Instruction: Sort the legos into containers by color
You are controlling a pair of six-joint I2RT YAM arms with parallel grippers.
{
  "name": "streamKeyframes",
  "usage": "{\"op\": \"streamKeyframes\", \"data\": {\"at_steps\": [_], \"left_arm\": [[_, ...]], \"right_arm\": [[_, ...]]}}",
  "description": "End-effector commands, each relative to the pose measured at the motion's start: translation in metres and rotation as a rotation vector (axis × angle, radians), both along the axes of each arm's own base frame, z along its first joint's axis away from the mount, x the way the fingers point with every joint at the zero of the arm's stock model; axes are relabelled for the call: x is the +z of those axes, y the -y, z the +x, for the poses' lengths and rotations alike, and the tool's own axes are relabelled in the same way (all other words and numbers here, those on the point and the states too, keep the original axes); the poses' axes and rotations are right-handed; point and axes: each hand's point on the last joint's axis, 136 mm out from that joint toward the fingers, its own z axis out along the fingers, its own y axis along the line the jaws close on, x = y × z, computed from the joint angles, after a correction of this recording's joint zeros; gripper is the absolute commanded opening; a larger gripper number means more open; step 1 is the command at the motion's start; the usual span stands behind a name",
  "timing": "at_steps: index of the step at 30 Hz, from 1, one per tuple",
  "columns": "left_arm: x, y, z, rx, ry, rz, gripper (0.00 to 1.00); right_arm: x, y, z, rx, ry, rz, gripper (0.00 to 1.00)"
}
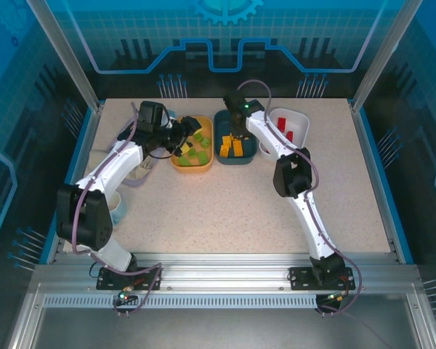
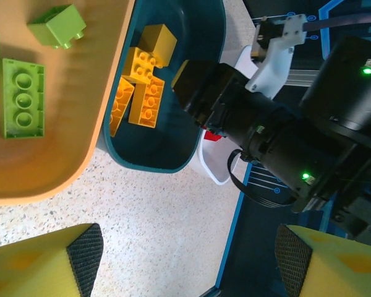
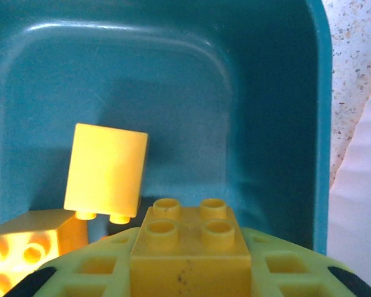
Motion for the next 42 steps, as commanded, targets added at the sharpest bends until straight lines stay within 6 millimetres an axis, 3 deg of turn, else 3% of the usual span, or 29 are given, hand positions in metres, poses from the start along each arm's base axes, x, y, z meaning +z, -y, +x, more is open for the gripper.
{"op": "streamKeyframes", "data": {"at_steps": [1, 7, 10, 14, 18, 19, 21, 23, 24, 25, 31, 33, 35, 36, 38, 40, 42], "left_arm": [[0.013, 0.003, 0.007, -0.031, 0.047, -0.005, 0.77], [0.011, 0.002, 0.003, -0.036, 0.038, 0.006, 0.77], [0.012, 0.000, 0.000, -0.036, 0.038, 0.017, 0.77], [0.015, -0.008, -0.009, -0.018, 0.027, 0.063, 0.78], [0.019, -0.020, -0.028, -0.008, 0.020, 0.131, 0.82], [0.020, -0.022, -0.033, -0.009, 0.023, 0.147, 0.94], [0.022, -0.027, -0.046, -0.019, 0.029, 0.175, 0.99], [0.019, -0.032, -0.059, -0.028, 0.023, 0.208, 0.99], [0.018, -0.036, -0.067, -0.033, 0.022, 0.229, 0.99], [0.018, -0.039, -0.073, -0.038, 0.025, 0.251, 0.99], [0.016, -0.077, -0.110, -0.023, 0.075, 0.489, 0.99], [0.012, -0.103, -0.119, 0.038, 0.065, 0.622, 0.99], [0.008, -0.138, -0.128, 0.160, 0.046, 0.786, 0.99], [0.007, -0.160, -0.132, 0.251, 0.043, 0.874, 0.99], [0.004, -0.182, -0.134, 0.359, 0.098, 0.958, 0.99], [-0.002, -0.182, -0.125, 0.324, 0.255, 1.017, 0.99], [-0.026, -0.186, -0.124, 0.280, 0.300, 1.083, 0.99]], "right_arm": [[0.000, 0.008, 0.008, -0.042, 0.012, 0.007, 0.33], [0.012, -0.001, 0.014, -0.020, 0.049, 0.036, 0.50], [0.036, -0.010, 0.013, 0.002, 0.090, 0.060, 0.57], [0.081, -0.017, 0.004, 0.010, 0.144, 0.098, 0.58], [0.125, -0.020, -0.021, 0.027, 0.194, 0.121, 0.58], [0.144, -0.019, -0.029, 0.036, 0.228, 0.135, 0.59], [0.175, -0.014, -0.051, 0.055, 0.304, 0.164, 0.62], [0.186, -0.001, -0.074, 0.044, 0.334, 0.180, 0.71], [0.197, 0.010, -0.089, 0.026, 0.356, 0.196, 0.82], [0.196, 0.019, -0.102, 0.015, 0.352, 0.199, 0.99], [0.190, 0.061, -0.187, 0.137, 0.377, 0.254, 1.00], [0.180, 0.097, -0.213, 0.026, 0.379, 0.210, 1.00], [0.158, 0.136, -0.232, -0.084, 0.346, 0.143, 1.00], [0.145, 0.153, -0.239, -0.114, 0.328, 0.139, 1.00], [0.121, 0.174, -0.248, -0.118, 0.328, 0.172, 1.00], [0.100, 0.191, -0.254, -0.122, 0.399, 0.167, 1.00], [0.085, 0.204, -0.254, -0.101, 0.516, 0.085, 1.00]]}}
